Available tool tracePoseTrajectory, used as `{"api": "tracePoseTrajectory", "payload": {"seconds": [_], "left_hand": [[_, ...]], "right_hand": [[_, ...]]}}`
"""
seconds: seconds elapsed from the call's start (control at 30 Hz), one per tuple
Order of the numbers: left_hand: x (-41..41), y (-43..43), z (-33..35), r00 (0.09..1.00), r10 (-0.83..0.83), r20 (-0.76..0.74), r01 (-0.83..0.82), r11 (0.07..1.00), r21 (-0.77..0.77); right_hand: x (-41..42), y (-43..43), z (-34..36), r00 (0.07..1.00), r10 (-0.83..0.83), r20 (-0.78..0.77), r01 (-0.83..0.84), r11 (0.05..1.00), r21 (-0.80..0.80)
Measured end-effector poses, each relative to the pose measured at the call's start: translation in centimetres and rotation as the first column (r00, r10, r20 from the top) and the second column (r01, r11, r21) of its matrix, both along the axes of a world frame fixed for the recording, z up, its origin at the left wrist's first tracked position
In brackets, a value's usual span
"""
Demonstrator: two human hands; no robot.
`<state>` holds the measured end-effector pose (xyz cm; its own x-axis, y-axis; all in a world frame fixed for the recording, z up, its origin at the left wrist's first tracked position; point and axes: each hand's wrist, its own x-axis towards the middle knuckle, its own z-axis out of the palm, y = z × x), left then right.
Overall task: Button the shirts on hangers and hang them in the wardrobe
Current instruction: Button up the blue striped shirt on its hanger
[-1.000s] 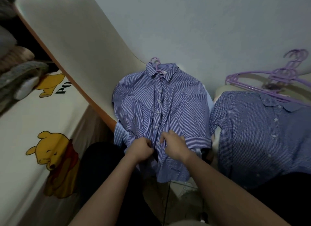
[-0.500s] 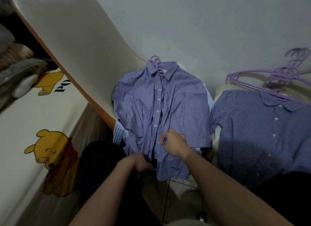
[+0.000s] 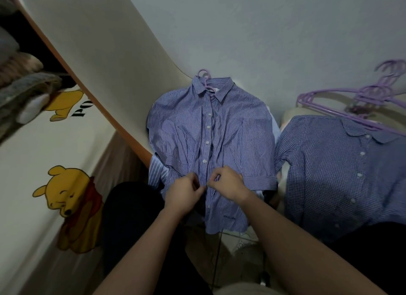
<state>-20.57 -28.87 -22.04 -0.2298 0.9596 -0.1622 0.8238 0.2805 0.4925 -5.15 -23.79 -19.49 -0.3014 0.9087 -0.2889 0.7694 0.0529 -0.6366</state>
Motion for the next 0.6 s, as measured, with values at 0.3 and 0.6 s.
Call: {"api": "tracePoseTrajectory", "payload": {"seconds": [0.3,0.6], "left_hand": [[0.8,-0.3,-0.9,0.996,-0.018,0.089,0.001,0.982,0.19],[0.6,0.5,-0.2,0.968,0.123,0.221,-0.141,0.988,0.069]], "right_hand": [[-0.9,0.6,-0.8,0.989,-0.14,-0.055,0.137,0.988,-0.066],[-1.1,0.8,-0.9,0.98,-0.193,-0.054,0.185,0.974,-0.127]]}}
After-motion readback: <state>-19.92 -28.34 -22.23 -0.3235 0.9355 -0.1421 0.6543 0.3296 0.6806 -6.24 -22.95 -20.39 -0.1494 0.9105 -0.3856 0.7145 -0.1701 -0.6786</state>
